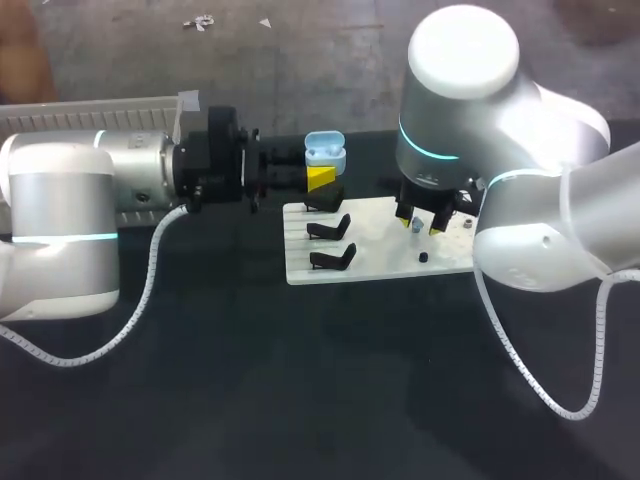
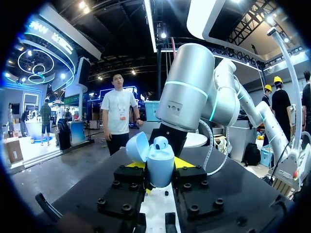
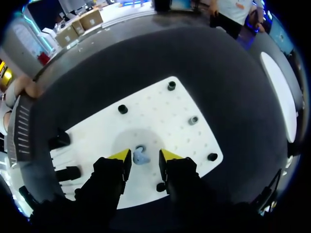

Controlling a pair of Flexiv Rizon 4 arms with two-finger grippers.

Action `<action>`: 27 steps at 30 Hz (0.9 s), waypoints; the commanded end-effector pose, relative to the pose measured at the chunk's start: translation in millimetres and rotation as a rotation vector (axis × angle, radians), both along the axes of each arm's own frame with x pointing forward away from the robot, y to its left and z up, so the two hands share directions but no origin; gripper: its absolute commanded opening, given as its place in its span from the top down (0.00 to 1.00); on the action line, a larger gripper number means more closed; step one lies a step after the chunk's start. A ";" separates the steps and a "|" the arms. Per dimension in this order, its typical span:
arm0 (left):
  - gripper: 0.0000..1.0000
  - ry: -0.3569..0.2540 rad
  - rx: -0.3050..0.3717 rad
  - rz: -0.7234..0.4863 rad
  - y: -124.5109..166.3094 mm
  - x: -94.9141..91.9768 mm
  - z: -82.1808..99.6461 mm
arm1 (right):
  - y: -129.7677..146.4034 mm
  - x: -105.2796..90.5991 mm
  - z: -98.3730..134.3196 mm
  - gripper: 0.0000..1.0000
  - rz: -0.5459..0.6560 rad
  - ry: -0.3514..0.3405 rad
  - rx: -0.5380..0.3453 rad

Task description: Pick up each earbud case from the left stands, insert the matching earbuds, close the lid, and place the case in the box.

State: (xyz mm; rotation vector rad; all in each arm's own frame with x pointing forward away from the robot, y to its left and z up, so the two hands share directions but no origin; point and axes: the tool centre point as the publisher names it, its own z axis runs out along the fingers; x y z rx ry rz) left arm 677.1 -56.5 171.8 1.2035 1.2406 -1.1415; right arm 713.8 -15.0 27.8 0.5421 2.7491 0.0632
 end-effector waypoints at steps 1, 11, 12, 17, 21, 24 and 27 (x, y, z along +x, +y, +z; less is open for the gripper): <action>1.00 -0.003 -0.002 0.009 -0.8 -1.8 -0.2 | 2.2 3.0 -1.1 0.67 0.003 0.005 -0.001; 1.00 -0.003 -0.002 0.009 -0.8 -1.8 -0.2 | 3.4 2.6 -2.2 0.72 0.006 0.008 -0.002; 1.00 -0.003 -0.002 0.009 -0.8 -1.8 -0.2 | 3.4 2.5 -2.3 0.74 0.006 0.008 -0.003; 1.00 -0.003 -0.002 0.009 -0.8 -1.8 -0.2 | 3.6 2.3 -2.5 0.78 0.006 0.010 -0.006; 1.00 -0.003 -0.002 0.009 -0.8 -1.8 -0.2 | 4.0 3.5 -2.9 0.89 0.006 0.010 -0.007; 1.00 -0.003 -0.002 0.009 -0.8 -1.8 -0.2 | 5.5 3.7 -2.7 1.00 0.010 0.010 -0.006; 1.00 -0.003 -0.002 0.009 -0.8 -1.8 -0.2 | 5.7 4.0 -2.8 1.00 0.014 0.009 -0.007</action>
